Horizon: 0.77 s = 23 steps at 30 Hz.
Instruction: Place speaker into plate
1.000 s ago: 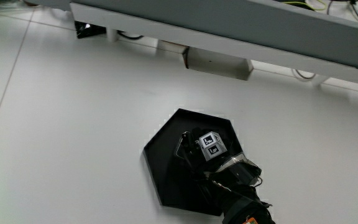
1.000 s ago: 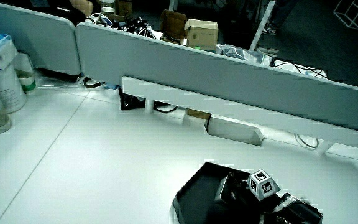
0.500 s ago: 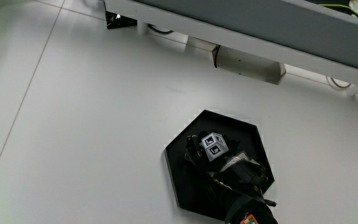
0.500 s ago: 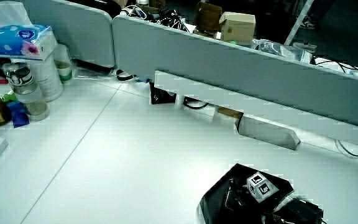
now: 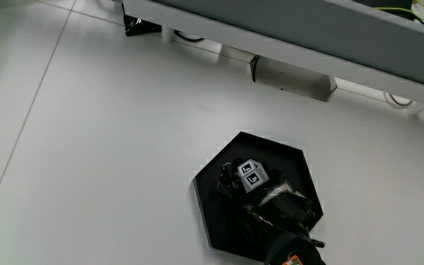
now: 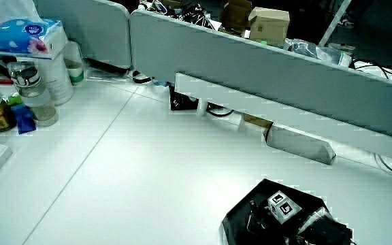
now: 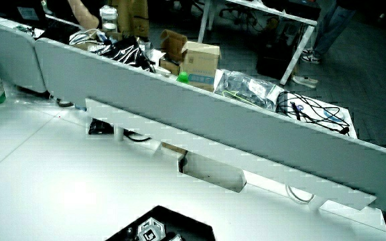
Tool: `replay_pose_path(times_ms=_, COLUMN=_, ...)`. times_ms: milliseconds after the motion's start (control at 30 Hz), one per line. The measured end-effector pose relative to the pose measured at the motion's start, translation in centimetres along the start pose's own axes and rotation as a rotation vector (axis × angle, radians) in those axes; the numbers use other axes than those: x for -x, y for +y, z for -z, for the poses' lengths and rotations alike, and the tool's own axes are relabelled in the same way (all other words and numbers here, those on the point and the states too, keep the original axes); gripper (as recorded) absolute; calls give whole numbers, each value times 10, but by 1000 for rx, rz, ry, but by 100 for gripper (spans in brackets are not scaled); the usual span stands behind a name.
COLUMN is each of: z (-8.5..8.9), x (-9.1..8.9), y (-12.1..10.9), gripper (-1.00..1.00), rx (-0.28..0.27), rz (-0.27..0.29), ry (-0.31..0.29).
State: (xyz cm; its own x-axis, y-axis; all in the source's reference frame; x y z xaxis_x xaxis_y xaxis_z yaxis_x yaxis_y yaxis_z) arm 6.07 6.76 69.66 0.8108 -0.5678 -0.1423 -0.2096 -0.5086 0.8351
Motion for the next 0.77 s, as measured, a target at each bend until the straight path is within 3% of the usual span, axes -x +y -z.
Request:
replay_pose_path(times_ms=67, z=8, x=1, y=1, gripper=-47, rx=-7, rz=-25, ry=41)
replay_pose_path(times_ms=100, z=13, x=1, y=0, gripper=-53, rx=12, rz=0, ry=40)
replay_pose_path(times_ms=167, z=20, x=-1, y=-4, gripper=-65, rx=-3, rz=9, ry=72)
replay_pose_path(times_ms=200, z=22, x=-2, y=-7, gripper=-71, rx=-27, rz=-11, ry=98)
replay_pose_path(times_ms=233, z=19, x=-6, y=-17, gripper=-76, rx=-87, rz=39, ry=93)
replay_pose_path(times_ms=267, z=27, x=-8, y=-16, gripper=-82, rx=-79, rz=53, ry=110)
replay_pose_path(times_ms=300, z=25, x=-12, y=-26, gripper=-88, rx=-124, rz=58, ry=136)
replay_pose_path(times_ms=367, z=34, x=-17, y=-34, gripper=-100, rx=-124, rz=69, ry=165)
replay_pose_path(times_ms=400, z=38, x=-21, y=-37, gripper=-100, rx=-149, rz=74, ry=213)
replay_pose_path(times_ms=433, z=49, x=-23, y=-34, gripper=-100, rx=-122, rz=38, ry=273)
replay_pose_path(times_ms=467, z=48, x=-25, y=-42, gripper=-100, rx=-171, rz=0, ry=310)
replay_pose_path(times_ms=533, z=53, x=-26, y=-49, gripper=-100, rx=-180, rz=-12, ry=343)
replay_pose_path(times_ms=567, z=55, x=-28, y=-54, gripper=-100, rx=-223, rz=12, ry=365)
replay_pose_path(times_ms=600, z=57, x=-29, y=-58, gripper=-100, rx=-229, rz=-9, ry=387)
replay_pose_path(times_ms=633, z=60, x=-30, y=-59, gripper=-100, rx=-124, rz=-74, ry=464)
replay_pose_path(times_ms=767, z=63, x=-30, y=-80, gripper=-100, rx=-250, rz=-85, ry=526)
